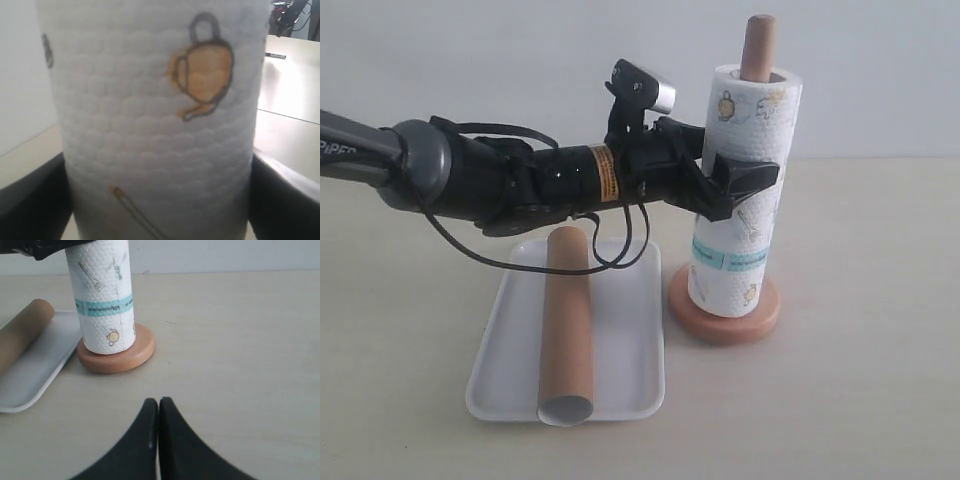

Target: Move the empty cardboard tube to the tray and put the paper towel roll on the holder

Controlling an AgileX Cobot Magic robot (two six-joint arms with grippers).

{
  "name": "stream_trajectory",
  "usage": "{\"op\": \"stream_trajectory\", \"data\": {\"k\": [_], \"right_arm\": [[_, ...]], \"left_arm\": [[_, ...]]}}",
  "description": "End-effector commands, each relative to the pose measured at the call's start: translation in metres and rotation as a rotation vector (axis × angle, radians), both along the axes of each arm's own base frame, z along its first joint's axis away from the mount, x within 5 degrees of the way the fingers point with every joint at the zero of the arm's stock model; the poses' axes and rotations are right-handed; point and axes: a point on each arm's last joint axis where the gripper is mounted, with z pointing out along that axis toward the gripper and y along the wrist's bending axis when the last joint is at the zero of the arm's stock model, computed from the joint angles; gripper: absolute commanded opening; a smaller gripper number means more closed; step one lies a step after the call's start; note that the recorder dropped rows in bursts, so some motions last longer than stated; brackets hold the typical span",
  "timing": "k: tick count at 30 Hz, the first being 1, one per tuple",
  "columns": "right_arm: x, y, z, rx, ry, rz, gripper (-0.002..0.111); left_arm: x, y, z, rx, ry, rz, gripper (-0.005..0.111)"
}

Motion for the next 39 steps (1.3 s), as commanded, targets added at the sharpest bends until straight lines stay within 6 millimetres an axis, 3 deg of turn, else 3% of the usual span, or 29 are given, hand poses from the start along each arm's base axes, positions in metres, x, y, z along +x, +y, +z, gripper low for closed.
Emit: {"op": "stream_trajectory", "data": {"k": [1, 5, 7, 10, 17, 24, 34, 39], "right_arm": [[0.0, 0.0, 0.0, -0.008, -0.006, -0.003, 0.0], [0.0, 0.0, 0.0, -0.008, -0.006, -0.003, 0.0], [0.0, 0.0, 0.0, -0.008, -0.006, -0.003, 0.0], [0.0, 0.0, 0.0, -0.008, -0.006, -0.003, 0.0], [0.0, 0.0, 0.0, -0.008, -0.006, -0.003, 0.0], [0.0, 0.0, 0.0, -0.008, -0.006, -0.003, 0.0], [0.0, 0.0, 0.0, -0.008, -0.006, -0.003, 0.0], [0.0, 0.0, 0.0, -0.008, -0.006, -0.003, 0.0]], "left_arm": [[-0.005, -0.003, 0.009, -0.094, -0.016, -0.043, 0.044], [-0.006, -0.003, 0.013, -0.136, -0.017, -0.068, 0.086], [-0.006, -0.002, 0.014, -0.137, 0.016, -0.057, 0.096], [-0.007, -0.002, 0.018, -0.108, 0.023, -0.053, 0.102], [-0.015, 0.003, 0.052, -0.065, -0.01, -0.062, 0.102], [-0.028, 0.017, 0.088, 0.093, -0.006, -0.01, 0.096], [-0.067, 0.039, 0.156, 0.101, 0.017, -0.057, 0.094], [-0.096, 0.052, 0.187, 0.1, 0.071, -0.114, 0.079]]}}
